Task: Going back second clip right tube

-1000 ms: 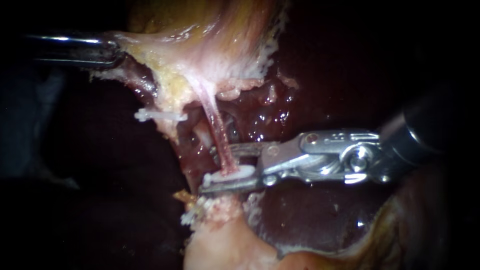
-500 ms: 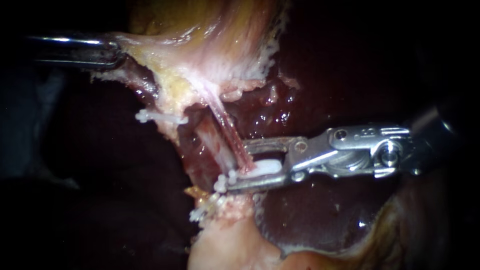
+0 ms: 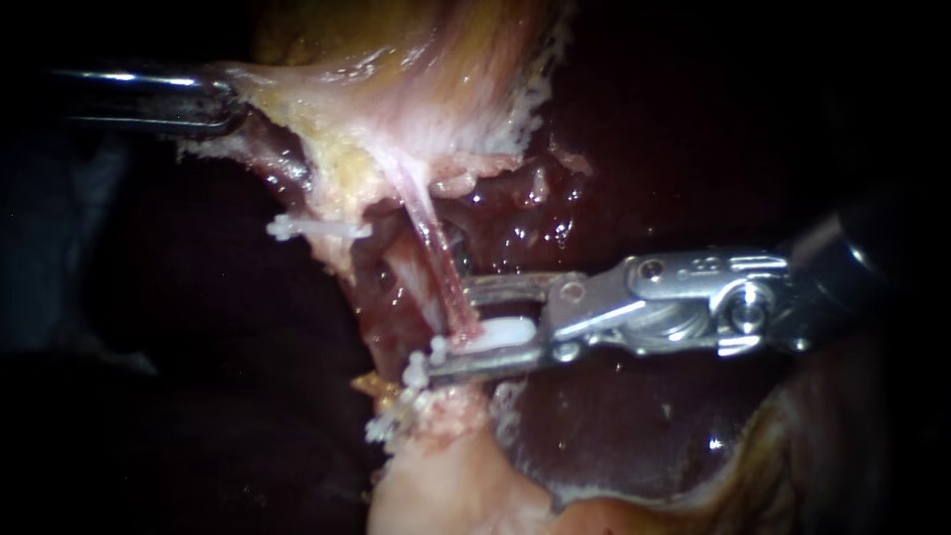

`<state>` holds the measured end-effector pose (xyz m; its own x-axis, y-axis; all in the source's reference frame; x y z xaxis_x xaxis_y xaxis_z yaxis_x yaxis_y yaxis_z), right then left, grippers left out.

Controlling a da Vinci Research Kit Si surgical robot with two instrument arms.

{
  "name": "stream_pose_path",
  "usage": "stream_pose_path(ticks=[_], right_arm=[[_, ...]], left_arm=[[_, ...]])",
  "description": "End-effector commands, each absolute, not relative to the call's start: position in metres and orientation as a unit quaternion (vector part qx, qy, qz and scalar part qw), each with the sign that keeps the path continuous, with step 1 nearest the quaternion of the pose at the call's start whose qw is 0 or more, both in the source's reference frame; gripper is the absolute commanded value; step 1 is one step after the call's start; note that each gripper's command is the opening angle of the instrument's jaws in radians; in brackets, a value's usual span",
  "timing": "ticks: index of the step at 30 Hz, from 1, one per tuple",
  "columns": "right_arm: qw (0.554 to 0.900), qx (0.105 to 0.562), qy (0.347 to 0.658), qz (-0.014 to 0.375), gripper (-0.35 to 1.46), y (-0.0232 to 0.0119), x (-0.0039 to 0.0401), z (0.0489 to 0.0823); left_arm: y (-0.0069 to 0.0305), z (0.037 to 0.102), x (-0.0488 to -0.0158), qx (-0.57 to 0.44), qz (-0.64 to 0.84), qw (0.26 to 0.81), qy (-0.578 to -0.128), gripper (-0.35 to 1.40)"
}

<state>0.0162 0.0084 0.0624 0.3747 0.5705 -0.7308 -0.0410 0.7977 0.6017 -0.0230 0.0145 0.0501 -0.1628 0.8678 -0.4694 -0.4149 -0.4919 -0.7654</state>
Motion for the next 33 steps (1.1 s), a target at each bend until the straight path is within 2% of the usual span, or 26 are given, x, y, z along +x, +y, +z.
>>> stream_pose_path(ticks=[1,12,33], right_arm=[[0.790,0.253,0.524,0.192,0.50,0.0083,0.0166,0.0626],[0.790,0.258,0.526,0.183,0.50,0.0075,0.0198,0.0638],[0.787,0.272,0.524,0.180,0.50,0.0075,0.0217,0.0646]], left_arm=[[0.0145,0.0501,-0.0230,-0.471,0.724,0.443,-0.240,-0.35],[0.0145,0.0501,-0.0230,-0.471,0.724,0.443,-0.240,-0.35],[0.0145,0.0501,-0.0231,-0.471,0.724,0.444,-0.240,-0.35]])
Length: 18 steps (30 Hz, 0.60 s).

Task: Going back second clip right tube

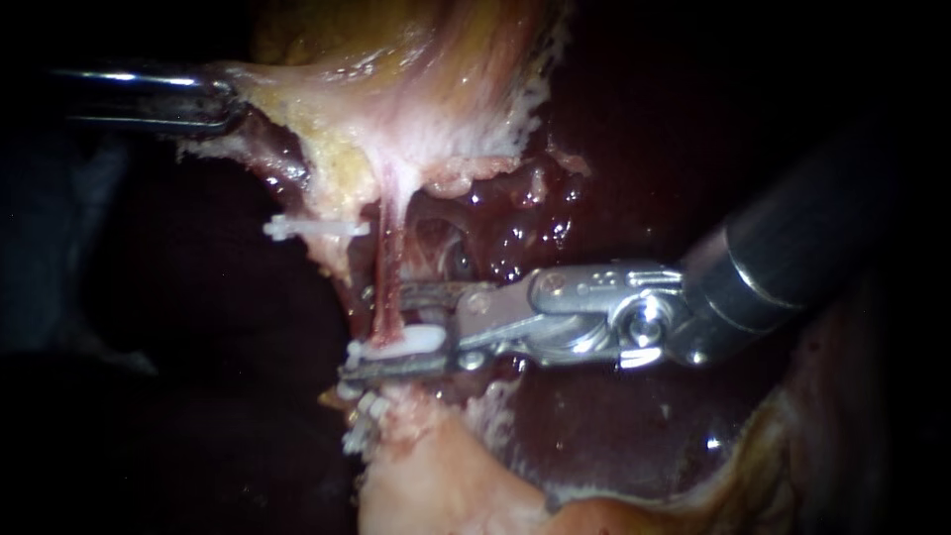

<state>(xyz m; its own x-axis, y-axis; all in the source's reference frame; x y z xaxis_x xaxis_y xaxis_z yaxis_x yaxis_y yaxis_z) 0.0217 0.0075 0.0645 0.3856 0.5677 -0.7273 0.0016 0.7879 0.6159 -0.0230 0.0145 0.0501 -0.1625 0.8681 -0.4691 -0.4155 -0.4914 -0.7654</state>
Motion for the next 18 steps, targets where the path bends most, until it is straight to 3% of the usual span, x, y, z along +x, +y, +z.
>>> stream_pose_path(ticks=[1,18], right_arm=[[0.786,0.275,0.524,0.178,0.50,0.0075,0.0218,0.0646],[0.781,0.292,0.523,0.175,0.50,0.0073,0.0231,0.0648]], left_arm=[[0.0145,0.0501,-0.0231,-0.471,0.724,0.444,-0.240,-0.35],[0.0145,0.0501,-0.0230,-0.471,0.724,0.444,-0.240,-0.35]])
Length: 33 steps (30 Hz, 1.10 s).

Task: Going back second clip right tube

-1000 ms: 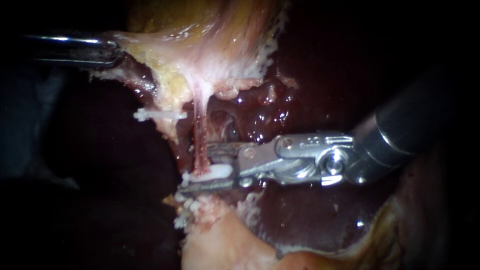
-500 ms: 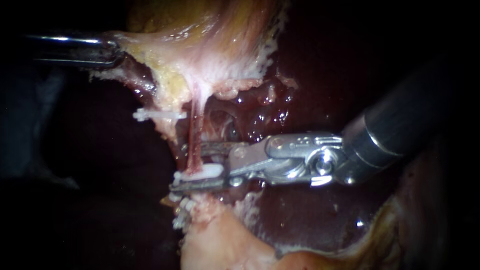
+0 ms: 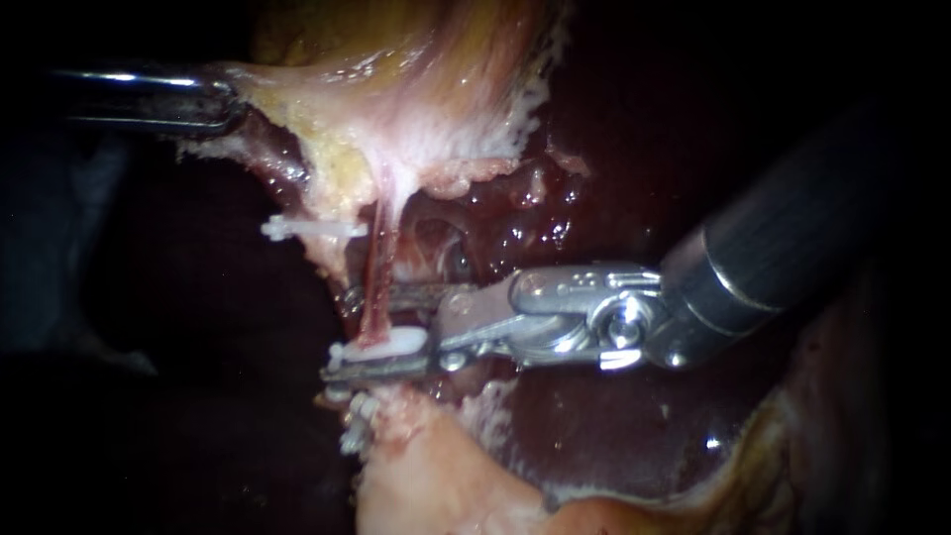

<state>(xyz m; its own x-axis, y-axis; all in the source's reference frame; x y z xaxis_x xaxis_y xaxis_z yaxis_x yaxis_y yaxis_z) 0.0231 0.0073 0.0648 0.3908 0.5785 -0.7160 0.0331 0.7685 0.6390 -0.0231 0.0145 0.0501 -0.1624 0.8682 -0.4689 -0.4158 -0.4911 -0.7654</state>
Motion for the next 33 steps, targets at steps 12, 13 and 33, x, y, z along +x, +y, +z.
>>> stream_pose_path(ticks=[12,13,33], right_arm=[[0.778,0.299,0.522,0.180,0.50,0.0071,0.0243,0.0648],[0.778,0.299,0.522,0.180,0.50,0.0071,0.0243,0.0648],[0.773,0.320,0.523,0.165,0.50,0.0053,0.0230,0.0633]], left_arm=[[0.0145,0.0500,-0.0231,-0.471,0.724,0.444,-0.240,-0.35],[0.0145,0.0500,-0.0231,-0.471,0.724,0.444,-0.240,-0.35],[0.0145,0.0500,-0.0229,-0.471,0.724,0.443,-0.240,-0.35]])
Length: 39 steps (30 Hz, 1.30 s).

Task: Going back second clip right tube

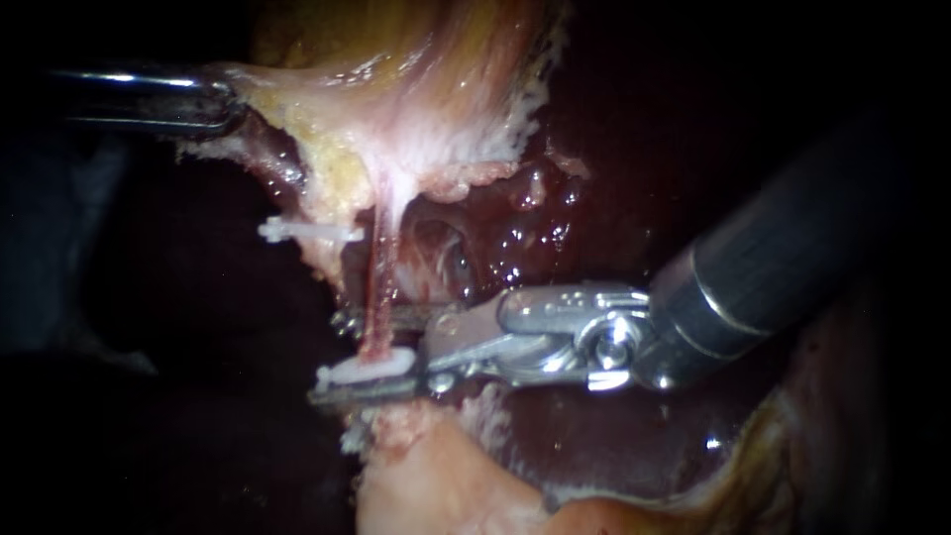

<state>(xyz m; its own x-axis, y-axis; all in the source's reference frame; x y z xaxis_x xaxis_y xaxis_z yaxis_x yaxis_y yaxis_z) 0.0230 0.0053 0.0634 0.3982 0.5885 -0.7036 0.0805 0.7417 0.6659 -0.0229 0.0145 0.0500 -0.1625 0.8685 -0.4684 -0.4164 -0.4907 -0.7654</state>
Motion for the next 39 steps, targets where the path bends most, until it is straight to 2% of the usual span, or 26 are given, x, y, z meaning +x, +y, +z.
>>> stream_pose_path(ticks=[1,12,28,32,39], right_arm=[[0.773,0.320,0.525,0.159,0.50,0.0051,0.0229,0.0631],[0.768,0.333,0.532,0.126,0.50,0.0042,0.0230,0.0620],[0.764,0.340,0.539,0.104,0.50,0.0036,0.0225,0.0614],[0.763,0.336,0.547,0.084,0.50,0.0035,0.0223,0.0614],[0.760,0.341,0.548,0.075,0.50,0.0034,0.0224,0.0613]], left_arm=[[0.0145,0.0500,-0.0229,-0.471,0.724,0.443,-0.240,-0.35],[0.0145,0.0500,-0.0229,-0.471,0.724,0.443,-0.241,-0.35],[0.0145,0.0501,-0.0229,-0.471,0.724,0.443,-0.241,-0.35],[0.0145,0.0501,-0.0228,-0.471,0.724,0.443,-0.241,-0.35],[0.0145,0.0501,-0.0228,-0.471,0.724,0.443,-0.241,-0.35]])
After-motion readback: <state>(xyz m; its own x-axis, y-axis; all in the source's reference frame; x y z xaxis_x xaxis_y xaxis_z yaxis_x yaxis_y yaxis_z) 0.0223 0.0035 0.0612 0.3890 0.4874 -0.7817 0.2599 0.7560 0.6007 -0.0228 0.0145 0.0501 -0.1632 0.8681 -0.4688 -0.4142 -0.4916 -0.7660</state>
